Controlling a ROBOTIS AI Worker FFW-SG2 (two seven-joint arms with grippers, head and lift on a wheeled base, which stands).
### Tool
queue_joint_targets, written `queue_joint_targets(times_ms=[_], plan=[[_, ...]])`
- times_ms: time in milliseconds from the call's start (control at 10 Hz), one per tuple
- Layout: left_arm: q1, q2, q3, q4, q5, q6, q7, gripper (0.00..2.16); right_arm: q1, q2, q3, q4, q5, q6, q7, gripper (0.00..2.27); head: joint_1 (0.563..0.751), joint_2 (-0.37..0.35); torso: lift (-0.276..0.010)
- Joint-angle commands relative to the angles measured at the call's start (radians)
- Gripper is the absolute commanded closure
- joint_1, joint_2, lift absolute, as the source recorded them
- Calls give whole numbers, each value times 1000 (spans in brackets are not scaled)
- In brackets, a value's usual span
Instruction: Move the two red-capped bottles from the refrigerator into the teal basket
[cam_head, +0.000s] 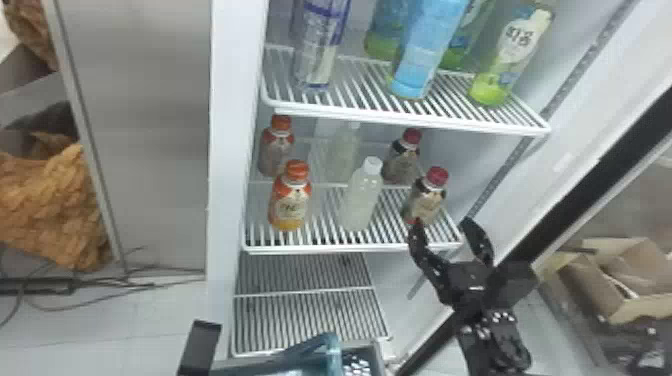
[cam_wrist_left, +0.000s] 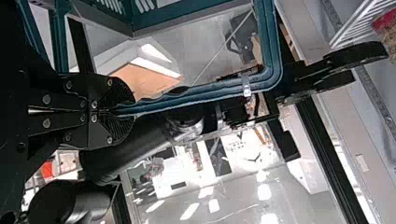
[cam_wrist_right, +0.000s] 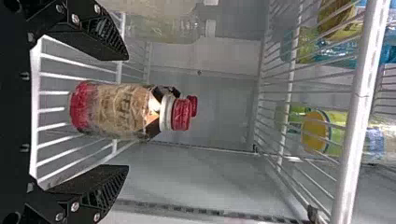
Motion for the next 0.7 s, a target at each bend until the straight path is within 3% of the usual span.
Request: queue_joint_targets(times_ms=[0, 600], plan=[[-2, 0, 0, 0, 2, -2, 0, 1134, -51, -8, 8, 47, 0, 0, 0, 193, 695, -350, -228], [-2, 0, -2, 0, 4, -2, 0, 1133, -171, -24, 22, 150, 2, 42, 0, 194, 695, -350, -228]])
